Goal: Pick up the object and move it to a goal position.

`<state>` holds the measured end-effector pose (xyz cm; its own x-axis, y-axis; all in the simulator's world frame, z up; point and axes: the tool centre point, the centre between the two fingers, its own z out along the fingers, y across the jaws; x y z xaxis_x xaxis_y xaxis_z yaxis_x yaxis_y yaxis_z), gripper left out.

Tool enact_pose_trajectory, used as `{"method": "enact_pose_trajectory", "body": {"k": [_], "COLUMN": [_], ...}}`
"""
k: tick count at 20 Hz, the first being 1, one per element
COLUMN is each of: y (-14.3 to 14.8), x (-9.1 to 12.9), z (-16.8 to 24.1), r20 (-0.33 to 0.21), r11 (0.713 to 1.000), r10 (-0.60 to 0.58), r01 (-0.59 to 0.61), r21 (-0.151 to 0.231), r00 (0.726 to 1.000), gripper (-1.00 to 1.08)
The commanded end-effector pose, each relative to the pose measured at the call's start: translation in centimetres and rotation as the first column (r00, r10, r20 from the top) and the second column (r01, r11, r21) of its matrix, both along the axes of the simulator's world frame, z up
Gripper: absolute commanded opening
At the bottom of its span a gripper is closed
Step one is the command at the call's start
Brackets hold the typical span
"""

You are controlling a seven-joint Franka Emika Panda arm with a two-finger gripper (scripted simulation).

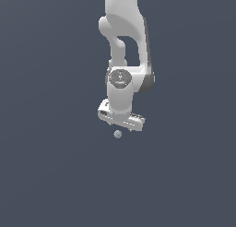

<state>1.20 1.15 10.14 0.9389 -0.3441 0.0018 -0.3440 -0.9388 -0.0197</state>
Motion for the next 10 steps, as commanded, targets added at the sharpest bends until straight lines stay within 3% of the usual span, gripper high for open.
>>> {"method": "enact_pose_trajectory", "body": {"k": [1, 10], "y": [-0.5, -1.3], "x": [0.0, -0.1], "z": [-1.1, -3.0], "r20": [-0.003, -0.008], "r11": [0.999, 0.992], "r10": [-0.049, -0.127], "r01": [0.049, 0.126], "r21": [-0.006, -0.018], "r00": [0.999, 0.992], "gripper": [1.0, 1.0]}}
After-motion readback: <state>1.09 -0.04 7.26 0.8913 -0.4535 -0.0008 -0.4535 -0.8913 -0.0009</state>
